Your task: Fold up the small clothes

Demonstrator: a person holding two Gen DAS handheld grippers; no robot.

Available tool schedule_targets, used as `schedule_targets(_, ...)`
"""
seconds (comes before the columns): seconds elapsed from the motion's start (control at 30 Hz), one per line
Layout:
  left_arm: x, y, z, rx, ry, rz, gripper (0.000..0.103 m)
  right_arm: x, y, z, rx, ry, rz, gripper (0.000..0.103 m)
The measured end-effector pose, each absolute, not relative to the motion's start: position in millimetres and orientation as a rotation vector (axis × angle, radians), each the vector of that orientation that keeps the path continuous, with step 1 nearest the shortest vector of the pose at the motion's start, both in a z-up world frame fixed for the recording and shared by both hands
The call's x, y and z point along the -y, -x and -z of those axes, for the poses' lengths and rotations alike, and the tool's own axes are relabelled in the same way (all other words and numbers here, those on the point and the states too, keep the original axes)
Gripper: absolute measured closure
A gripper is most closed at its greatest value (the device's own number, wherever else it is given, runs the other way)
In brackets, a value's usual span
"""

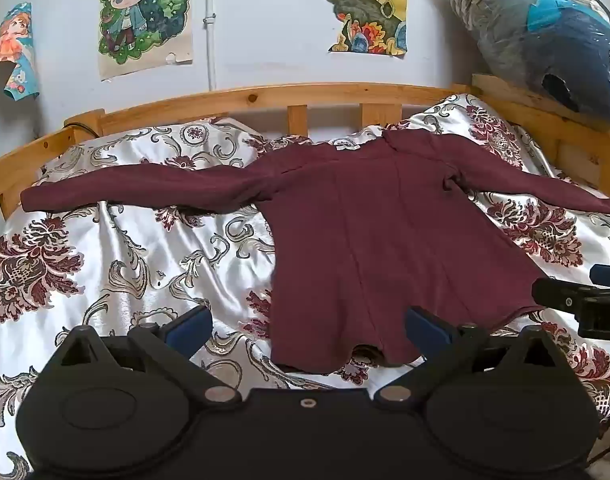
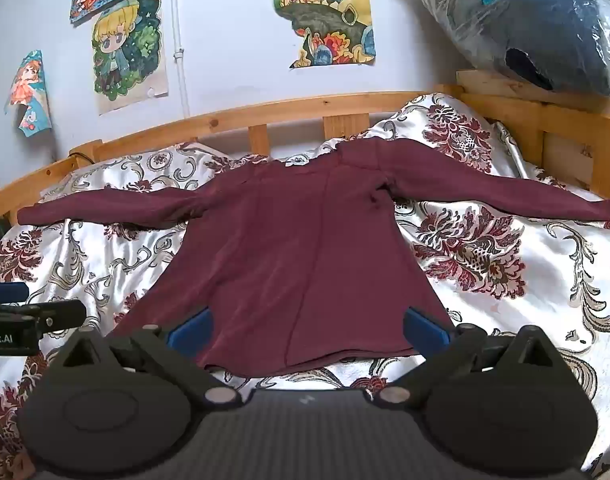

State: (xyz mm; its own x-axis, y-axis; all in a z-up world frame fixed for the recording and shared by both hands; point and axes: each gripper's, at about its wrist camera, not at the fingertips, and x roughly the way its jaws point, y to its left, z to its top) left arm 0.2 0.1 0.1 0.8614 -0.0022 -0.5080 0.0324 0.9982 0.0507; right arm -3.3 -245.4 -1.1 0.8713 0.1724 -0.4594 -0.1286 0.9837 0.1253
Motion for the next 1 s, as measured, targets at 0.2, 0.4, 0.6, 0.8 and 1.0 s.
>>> schedule_targets(0.2, -0.1, 0.4, -0.1, -0.528, -0.059, 0.021, 0.001, 246.1, 3.5, 1.0, -0.481, -0.095, -0.162, 0.0)
schedule_targets(0.4, -0.1, -0.1, 0.0, -0.528, -0.058, 0.018, 0.001, 244.9, 4.7, -0.1, -0.48, -0.094, -0.157, 0.0)
schedule_targets(0.6, -0.1, 0.0, -0.1, -0.528, -0.059, 0.017, 0.001, 245.9, 3.9, 0.9, -0.483, -0.104, -0.155, 0.0)
schedule_targets(0.8, -0.1, 0.0, 0.0, -0.528, -0.059, 0.018, 0.001, 246.1, 3.9, 1.2, -0.481, -0.104, -0.159, 0.0)
schedule_targets(1.0, -0.1, 0.1, 0.0, -0.528, -0.06, 0.018, 0.001, 245.3, 4.0, 0.8, -0.477, -0.103, -0.158, 0.0)
